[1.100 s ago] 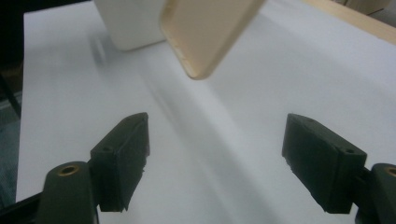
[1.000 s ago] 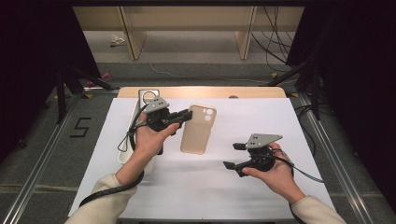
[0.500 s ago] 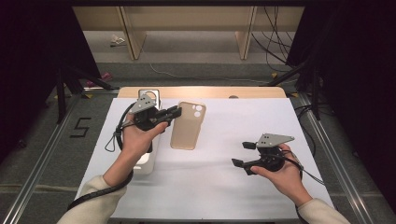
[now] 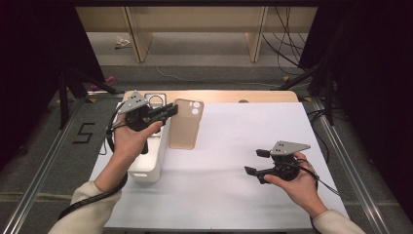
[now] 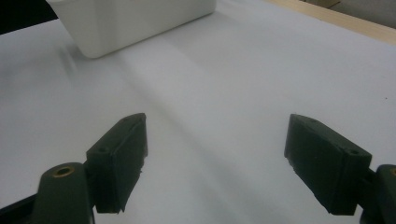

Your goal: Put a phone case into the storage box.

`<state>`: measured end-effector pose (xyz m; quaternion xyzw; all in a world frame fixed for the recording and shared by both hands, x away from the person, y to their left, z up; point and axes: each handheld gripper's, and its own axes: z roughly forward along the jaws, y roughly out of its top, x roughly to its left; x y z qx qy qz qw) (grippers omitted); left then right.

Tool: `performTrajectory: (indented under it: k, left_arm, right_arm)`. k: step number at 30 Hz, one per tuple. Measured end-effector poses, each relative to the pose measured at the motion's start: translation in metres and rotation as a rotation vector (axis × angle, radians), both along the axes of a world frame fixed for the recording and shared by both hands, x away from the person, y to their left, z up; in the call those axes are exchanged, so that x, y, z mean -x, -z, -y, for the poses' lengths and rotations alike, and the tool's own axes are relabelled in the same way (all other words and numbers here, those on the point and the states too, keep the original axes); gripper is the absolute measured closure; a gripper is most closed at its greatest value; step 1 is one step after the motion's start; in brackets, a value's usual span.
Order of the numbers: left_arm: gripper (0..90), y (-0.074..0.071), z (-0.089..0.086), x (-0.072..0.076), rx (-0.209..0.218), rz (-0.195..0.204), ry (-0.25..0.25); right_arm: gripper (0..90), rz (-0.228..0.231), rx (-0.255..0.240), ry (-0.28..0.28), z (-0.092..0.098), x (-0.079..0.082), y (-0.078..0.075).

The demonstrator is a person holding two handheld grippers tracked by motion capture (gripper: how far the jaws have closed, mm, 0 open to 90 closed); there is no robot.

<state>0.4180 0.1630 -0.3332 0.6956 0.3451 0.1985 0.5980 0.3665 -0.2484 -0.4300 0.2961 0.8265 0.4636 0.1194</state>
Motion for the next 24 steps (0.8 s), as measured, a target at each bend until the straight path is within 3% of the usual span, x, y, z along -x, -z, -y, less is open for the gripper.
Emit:
performTrajectory:
  k: [24]
  left_arm:
    - [81.7, -0.008, -0.029, -0.01, -0.037, 0.037, -0.039]
  right_arm:
    - [22.4, -0.004, -0.005, 0.012, 0.005, 0.002, 0.001]
